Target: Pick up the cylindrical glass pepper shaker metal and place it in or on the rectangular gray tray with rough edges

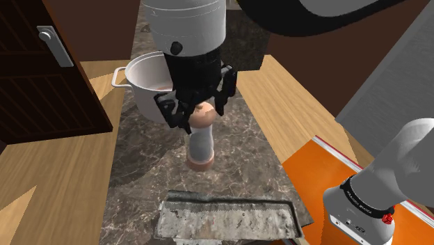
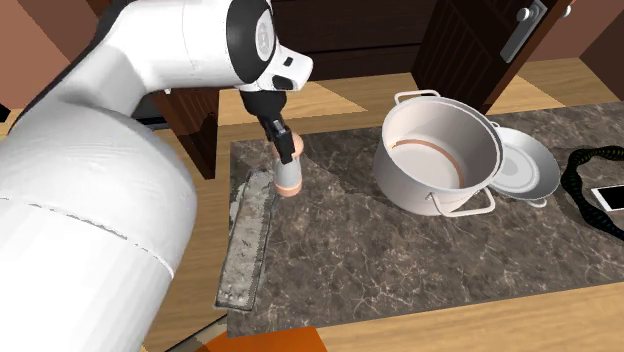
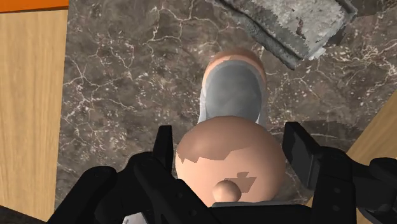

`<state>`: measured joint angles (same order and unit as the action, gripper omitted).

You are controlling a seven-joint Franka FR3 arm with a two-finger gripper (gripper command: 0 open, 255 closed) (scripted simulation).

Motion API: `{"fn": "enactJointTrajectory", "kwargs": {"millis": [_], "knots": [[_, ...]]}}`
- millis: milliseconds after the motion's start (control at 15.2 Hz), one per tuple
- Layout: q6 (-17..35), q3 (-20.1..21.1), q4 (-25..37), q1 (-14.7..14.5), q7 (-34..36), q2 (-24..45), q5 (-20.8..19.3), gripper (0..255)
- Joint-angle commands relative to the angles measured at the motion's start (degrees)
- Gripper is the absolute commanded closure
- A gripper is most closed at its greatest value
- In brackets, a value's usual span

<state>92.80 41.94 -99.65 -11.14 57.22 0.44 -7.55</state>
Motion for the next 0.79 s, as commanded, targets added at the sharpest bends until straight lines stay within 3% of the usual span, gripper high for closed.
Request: {"fn": "enactJointTrajectory", "kwargs": {"millis": [0,528,726], "knots": [[-0.2,0.3,-2.8,-0.3,0.1,-4.1,2.8,255],[-4.6,0.1,-9.6,-3.9,0.8,-18.4,12.5,255],[-5.1,0.0,-11.2,-5.1,1.4,-21.0,14.2,255]]}}
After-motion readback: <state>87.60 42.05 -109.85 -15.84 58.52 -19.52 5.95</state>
